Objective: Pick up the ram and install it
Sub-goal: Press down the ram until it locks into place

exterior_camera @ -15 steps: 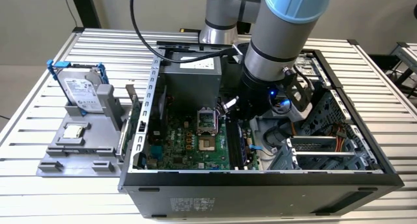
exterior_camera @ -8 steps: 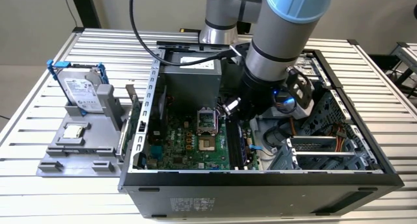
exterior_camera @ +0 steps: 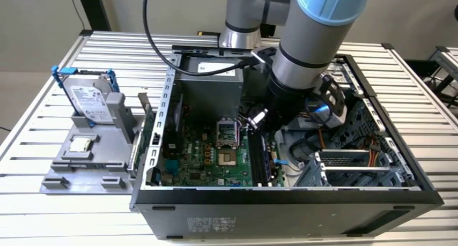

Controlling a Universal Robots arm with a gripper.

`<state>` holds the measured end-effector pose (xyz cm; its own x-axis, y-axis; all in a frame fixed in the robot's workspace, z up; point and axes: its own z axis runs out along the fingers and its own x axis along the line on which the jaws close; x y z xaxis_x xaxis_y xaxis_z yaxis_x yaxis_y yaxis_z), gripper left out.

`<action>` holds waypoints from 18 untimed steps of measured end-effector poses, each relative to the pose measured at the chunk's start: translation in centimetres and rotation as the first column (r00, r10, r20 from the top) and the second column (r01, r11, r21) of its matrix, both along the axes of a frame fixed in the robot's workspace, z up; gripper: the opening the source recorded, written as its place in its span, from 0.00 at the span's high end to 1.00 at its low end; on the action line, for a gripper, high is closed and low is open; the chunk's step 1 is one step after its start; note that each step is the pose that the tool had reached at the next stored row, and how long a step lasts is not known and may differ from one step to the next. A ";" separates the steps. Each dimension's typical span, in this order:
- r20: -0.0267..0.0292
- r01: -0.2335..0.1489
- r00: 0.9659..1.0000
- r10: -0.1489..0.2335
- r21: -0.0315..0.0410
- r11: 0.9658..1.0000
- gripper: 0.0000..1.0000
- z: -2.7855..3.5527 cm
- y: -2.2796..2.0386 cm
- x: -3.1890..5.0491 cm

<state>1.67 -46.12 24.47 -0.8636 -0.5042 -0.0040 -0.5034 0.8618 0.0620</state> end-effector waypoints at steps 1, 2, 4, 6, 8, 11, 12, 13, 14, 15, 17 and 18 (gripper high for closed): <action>0.000 -0.018 1.000 0.018 0.000 1.000 1.00 0.00 0.00 0.00; 0.000 -0.036 0.999 0.036 0.000 0.999 1.00 0.00 0.00 0.00; 0.000 -0.073 0.997 0.073 0.000 0.997 1.00 0.00 0.00 0.00; 0.001 -0.109 0.994 0.109 0.000 0.994 1.00 0.00 0.00 0.01; 0.001 -0.145 0.989 0.145 0.000 0.989 1.00 0.00 0.00 0.00; 0.002 -0.198 0.980 0.198 0.000 0.980 1.00 0.00 0.00 0.01; 0.002 -0.216 0.976 0.216 0.000 0.976 1.00 0.00 0.00 0.01; 0.003 -0.233 0.972 0.233 0.000 0.972 1.00 0.00 0.00 0.00; 0.003 -0.253 0.968 0.253 -0.001 0.968 1.00 0.00 0.00 0.01; 0.004 -0.270 0.963 0.270 -0.001 0.963 1.00 0.00 0.00 0.01; 0.005 -0.305 0.952 0.305 -0.001 0.952 1.00 0.00 0.00 0.01; 0.005 -0.322 0.947 0.322 -0.001 0.947 1.00 0.00 0.00 0.01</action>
